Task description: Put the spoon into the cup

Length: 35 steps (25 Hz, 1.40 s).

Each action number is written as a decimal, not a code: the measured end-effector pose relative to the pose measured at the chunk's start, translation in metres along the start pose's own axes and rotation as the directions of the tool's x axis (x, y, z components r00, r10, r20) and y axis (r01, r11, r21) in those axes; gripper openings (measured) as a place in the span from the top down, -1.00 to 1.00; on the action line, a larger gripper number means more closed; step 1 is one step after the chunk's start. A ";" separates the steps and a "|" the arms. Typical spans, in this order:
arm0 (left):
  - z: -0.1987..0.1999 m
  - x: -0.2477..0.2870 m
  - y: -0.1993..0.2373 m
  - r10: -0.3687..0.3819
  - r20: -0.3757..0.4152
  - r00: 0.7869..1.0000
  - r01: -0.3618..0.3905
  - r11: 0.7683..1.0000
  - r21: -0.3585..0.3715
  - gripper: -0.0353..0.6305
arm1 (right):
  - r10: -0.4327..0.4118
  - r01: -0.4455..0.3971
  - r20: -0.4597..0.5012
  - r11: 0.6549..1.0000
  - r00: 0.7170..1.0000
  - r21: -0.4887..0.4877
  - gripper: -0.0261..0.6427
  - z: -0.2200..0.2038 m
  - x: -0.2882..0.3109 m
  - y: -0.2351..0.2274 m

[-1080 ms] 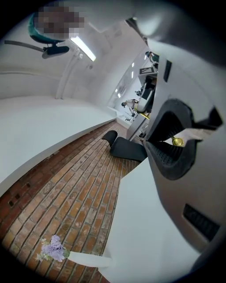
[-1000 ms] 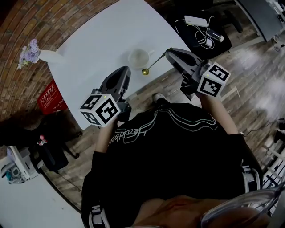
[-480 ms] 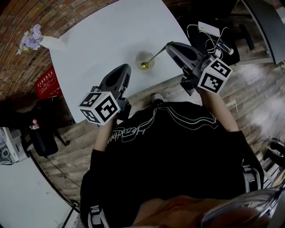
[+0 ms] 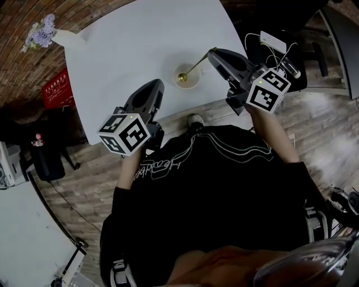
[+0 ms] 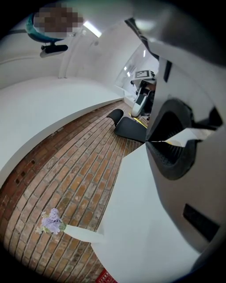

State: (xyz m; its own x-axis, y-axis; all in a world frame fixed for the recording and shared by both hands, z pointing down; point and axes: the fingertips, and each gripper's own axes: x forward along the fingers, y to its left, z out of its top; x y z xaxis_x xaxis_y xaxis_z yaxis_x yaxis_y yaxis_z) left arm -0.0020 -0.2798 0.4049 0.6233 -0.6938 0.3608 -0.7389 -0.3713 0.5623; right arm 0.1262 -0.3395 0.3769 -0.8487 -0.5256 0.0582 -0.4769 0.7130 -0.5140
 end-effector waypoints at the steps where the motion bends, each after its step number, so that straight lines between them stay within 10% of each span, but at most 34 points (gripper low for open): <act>1: -0.002 0.000 0.001 0.006 0.002 1.000 -0.006 1.000 -0.004 0.88 | 0.003 -0.003 -0.007 1.000 1.000 0.000 0.92 -0.002 0.001 -0.002; 35: -0.020 -0.008 0.060 0.113 0.005 0.994 -0.112 0.988 -0.110 0.88 | 0.001 0.008 -0.221 0.999 0.975 0.043 0.92 -0.097 0.056 -0.057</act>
State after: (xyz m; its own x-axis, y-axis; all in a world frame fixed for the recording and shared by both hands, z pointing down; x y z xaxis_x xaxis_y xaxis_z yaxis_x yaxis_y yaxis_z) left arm -0.0465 -0.2838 0.4507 0.5341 -0.7347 0.4182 -0.7715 -0.2214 0.5964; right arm 0.0839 -0.3645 0.4923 -0.8788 -0.4091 0.2456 -0.4739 0.6881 -0.5495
